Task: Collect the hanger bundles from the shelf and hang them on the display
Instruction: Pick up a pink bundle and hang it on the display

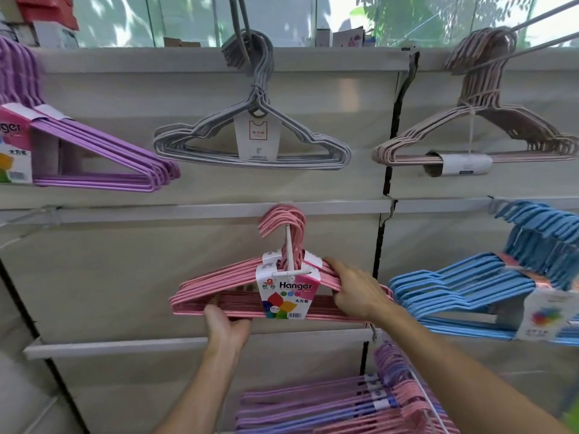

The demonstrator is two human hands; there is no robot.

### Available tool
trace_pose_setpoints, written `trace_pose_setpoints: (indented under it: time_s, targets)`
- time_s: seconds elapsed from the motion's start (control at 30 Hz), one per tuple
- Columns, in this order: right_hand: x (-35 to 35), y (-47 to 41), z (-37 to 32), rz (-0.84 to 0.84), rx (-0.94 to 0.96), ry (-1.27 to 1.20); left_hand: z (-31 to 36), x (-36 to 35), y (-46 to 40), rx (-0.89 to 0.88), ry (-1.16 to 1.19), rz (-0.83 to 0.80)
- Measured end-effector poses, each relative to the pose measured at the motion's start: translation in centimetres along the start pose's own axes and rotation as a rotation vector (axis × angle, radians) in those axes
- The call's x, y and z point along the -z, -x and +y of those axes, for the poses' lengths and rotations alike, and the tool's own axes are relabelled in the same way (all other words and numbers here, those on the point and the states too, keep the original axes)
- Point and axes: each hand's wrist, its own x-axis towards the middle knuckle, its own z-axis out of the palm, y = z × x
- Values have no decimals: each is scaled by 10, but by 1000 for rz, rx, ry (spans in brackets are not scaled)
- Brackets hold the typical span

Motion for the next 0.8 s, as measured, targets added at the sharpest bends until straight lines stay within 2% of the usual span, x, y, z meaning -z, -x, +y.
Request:
trace_pose_setpoints:
  time_s: [0.2, 0.53, 0.8]
  targets:
    - [-6, 2, 0, -19, 4, 27, 9, 9, -7, -8, -120, 18]
    - [0, 12, -3, -8, 14, 176, 21, 15, 17, 120, -94, 39]
    - [13, 36, -7, 91, 43, 93, 34, 21, 44, 177, -194, 50]
